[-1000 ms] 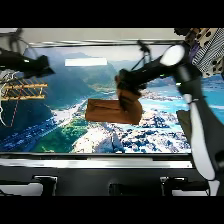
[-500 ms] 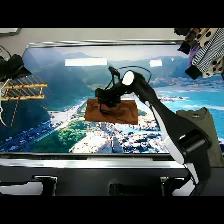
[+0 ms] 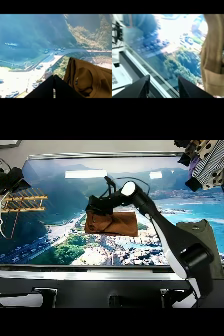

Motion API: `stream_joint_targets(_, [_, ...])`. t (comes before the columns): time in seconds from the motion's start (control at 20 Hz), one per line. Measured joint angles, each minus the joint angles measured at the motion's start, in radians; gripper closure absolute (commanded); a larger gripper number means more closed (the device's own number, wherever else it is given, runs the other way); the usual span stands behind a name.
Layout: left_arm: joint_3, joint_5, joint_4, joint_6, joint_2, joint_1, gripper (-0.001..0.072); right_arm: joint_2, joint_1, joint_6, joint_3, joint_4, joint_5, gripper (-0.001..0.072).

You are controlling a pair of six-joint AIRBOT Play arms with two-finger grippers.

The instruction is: Fold the clothes and pants, and hang the long-sleeved shirts on hangers.

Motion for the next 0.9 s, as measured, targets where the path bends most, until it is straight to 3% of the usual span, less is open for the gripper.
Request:
stream_joint_targets(0.1, [0.000, 0.000, 0.000, 0.000, -0.001, 0.000, 0.0691, 0.051, -0.044, -0.013, 0.000, -0.024, 0.026, 0.0198])
stream_joint_targets(0.25, [0.000, 0.000, 0.000, 0.000, -0.001, 0.000, 0.0691, 0.111, -0.180, -0.032, 0.000, -0.092, 0.117, 0.0174])
stream_joint_targets(0.55, [0.000, 0.000, 0.000, 0.000, -0.001, 0.000, 0.0691, 0.143, -0.520, -0.171, -0.122, -0.144, 0.295, 0.0175])
stream_joint_targets(0.9, [0.000, 0.000, 0.000, 0.000, -0.001, 0.000, 0.0690, 0.100, -0.639, -0.369, -0.452, -0.050, 0.218, 0.0202])
